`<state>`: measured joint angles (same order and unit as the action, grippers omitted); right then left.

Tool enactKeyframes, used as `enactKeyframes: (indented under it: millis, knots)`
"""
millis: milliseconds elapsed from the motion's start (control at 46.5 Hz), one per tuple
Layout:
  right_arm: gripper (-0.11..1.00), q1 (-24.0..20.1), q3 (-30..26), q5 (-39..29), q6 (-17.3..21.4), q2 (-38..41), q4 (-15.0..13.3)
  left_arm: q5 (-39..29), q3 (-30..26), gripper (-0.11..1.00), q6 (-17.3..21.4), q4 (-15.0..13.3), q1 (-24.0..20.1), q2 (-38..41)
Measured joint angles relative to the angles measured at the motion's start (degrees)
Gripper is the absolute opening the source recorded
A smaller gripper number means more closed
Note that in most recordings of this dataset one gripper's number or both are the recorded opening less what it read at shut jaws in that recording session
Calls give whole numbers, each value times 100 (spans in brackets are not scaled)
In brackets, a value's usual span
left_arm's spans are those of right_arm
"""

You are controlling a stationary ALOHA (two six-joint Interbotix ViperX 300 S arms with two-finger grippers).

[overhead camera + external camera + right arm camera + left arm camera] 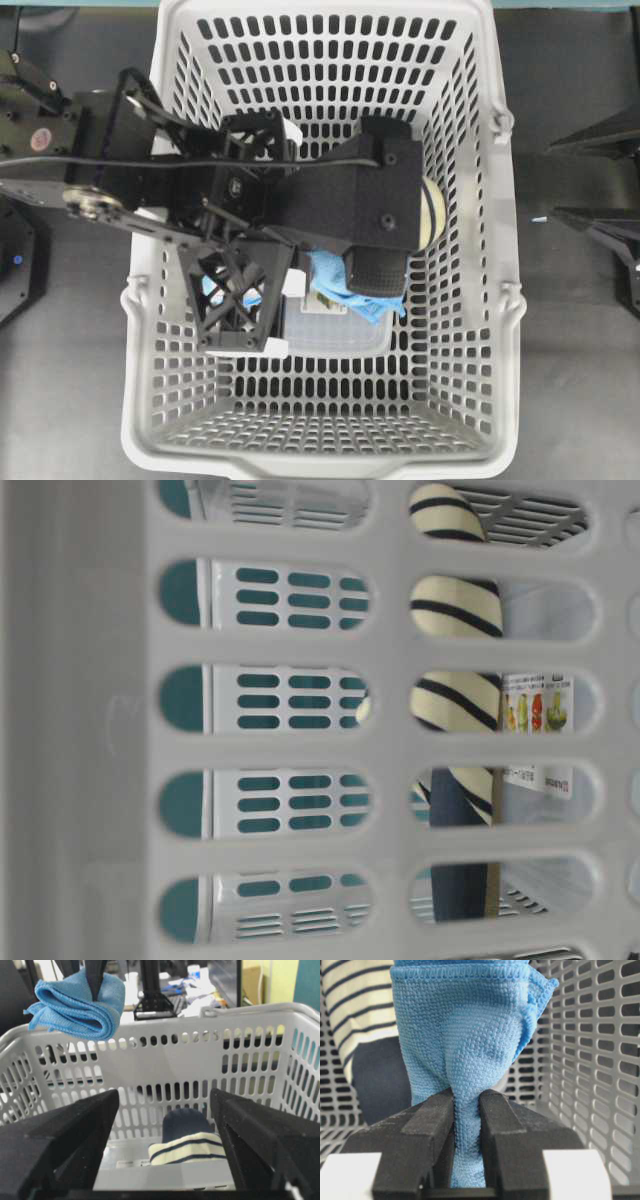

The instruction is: Pick up the blue cloth from the shopping basket with the left arm.

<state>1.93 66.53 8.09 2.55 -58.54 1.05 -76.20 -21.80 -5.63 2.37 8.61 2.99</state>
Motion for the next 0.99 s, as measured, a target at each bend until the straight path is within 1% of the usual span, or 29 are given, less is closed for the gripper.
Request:
enactKeyframes:
  millis: [86,258,387,989]
  knots:
    - [72,0,0,-26,0,-35,0,53,158,11,26,0,9,0]
    - [72,0,0,-176,0,-97,0,387,571,11,70,0,9,-211]
    - [72,0,-9,-255,0,-114,0,457,747,11,62,0,0,-360]
    - [72,0,26,-299,53,-123,0,554,791,11,79,0,0,-387]
